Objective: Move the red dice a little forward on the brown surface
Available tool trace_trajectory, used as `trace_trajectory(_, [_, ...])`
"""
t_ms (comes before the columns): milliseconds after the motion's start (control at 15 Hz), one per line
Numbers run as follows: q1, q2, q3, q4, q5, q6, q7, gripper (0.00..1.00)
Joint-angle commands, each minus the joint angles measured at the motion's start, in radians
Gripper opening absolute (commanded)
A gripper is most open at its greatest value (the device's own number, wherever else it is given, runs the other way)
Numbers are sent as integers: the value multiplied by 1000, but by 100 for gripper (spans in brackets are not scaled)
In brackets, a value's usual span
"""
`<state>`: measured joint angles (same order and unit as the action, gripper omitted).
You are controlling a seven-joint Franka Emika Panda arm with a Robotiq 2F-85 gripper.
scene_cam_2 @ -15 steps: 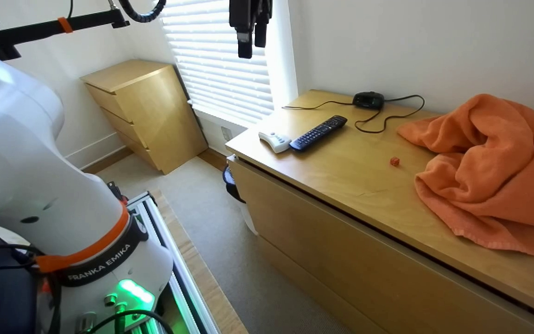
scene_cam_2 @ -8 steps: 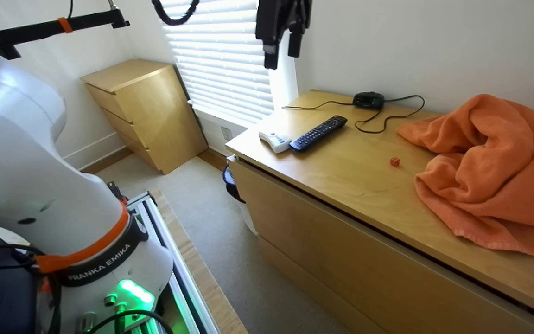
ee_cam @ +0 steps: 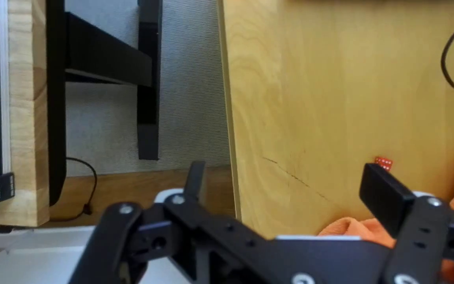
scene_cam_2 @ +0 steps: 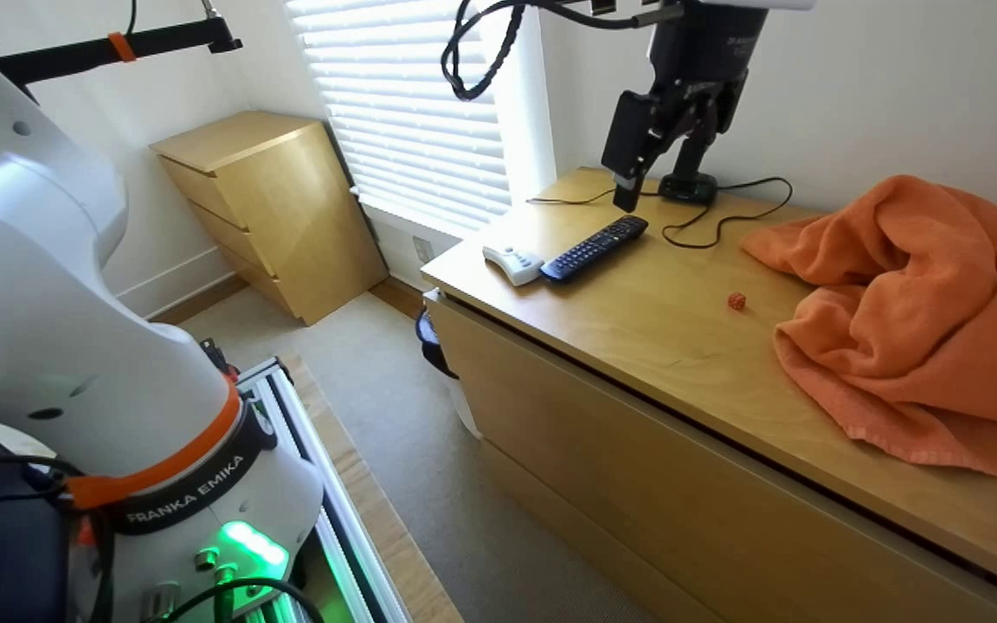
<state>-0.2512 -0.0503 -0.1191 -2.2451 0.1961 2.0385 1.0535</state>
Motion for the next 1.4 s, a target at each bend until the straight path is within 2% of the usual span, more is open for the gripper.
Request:
trace_trajectory(0, [19,107,-34,58,114,52,95,100])
trace_trajectory(67, [21,130,-39,70,135,61,115,100])
trace_trajectory(133, [26,84,-40,39,84,45,68,100])
trace_trajectory(533, [28,133,-45,75,112,54,102,100])
trace_trajectory(667, [29,189,-55,116,46,34,136,100])
trace_trajectory(867, [25,310,-65,206,9,-1,47,100])
trace_trajectory(1133, [15,457,-61,312,46,-6,-113,100])
trace_trajectory(1333, [12,557,-60,393,59,-15,-175,100])
